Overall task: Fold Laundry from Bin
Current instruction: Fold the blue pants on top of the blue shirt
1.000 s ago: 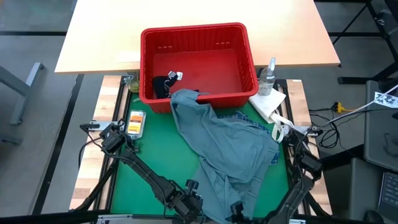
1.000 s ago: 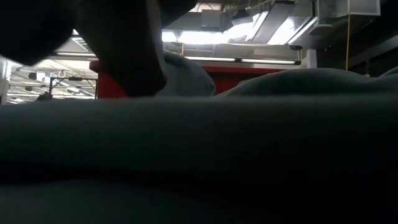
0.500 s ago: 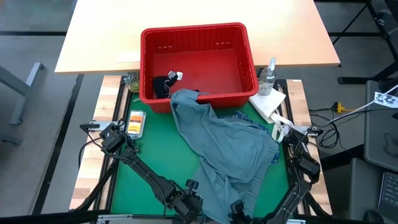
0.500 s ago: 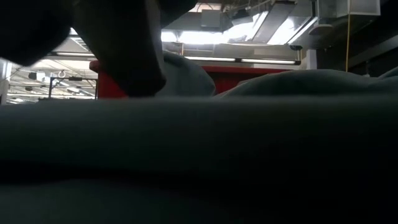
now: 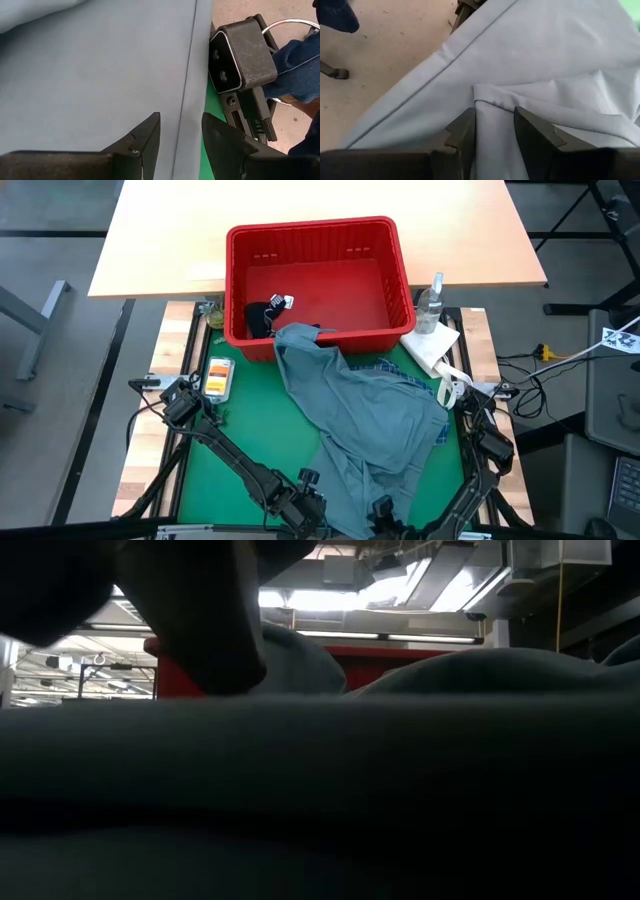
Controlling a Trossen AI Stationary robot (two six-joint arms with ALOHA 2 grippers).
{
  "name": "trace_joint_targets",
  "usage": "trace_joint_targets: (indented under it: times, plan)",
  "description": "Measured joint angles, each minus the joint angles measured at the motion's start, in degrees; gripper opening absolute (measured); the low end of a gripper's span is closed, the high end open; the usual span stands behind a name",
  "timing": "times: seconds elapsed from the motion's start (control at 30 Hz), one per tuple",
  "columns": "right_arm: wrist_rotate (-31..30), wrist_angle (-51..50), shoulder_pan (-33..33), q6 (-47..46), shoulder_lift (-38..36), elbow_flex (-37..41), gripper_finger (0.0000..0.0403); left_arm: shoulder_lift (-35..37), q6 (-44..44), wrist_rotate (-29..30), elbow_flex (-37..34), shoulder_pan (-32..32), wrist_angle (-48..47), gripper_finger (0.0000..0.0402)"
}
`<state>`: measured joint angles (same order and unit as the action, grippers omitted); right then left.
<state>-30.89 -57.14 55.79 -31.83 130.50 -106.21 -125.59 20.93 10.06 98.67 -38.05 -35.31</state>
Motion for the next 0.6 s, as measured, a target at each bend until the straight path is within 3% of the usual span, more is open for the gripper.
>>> trace_joint_targets:
  times: [0.17,0.4,0.6]
  plan:
    - [0.03,0.02,-0.03,-0.05,0.00,0.00,0.0122,0.01,0.07,-0.02,0.00,-0.01,0.00,0.0139]
    - [-0.37,0.09,0.04,-0.14,0.00,0.00,0.0014,0.01,0.11,-0.02,0.00,-0.01,0.02,0.0139]
    - [-1.70,-3.01,0.11,-8.18,-0.26,0.00,0.0024,0.01,0.11,-0.02,0.00,-0.01,0.02,0.0139]
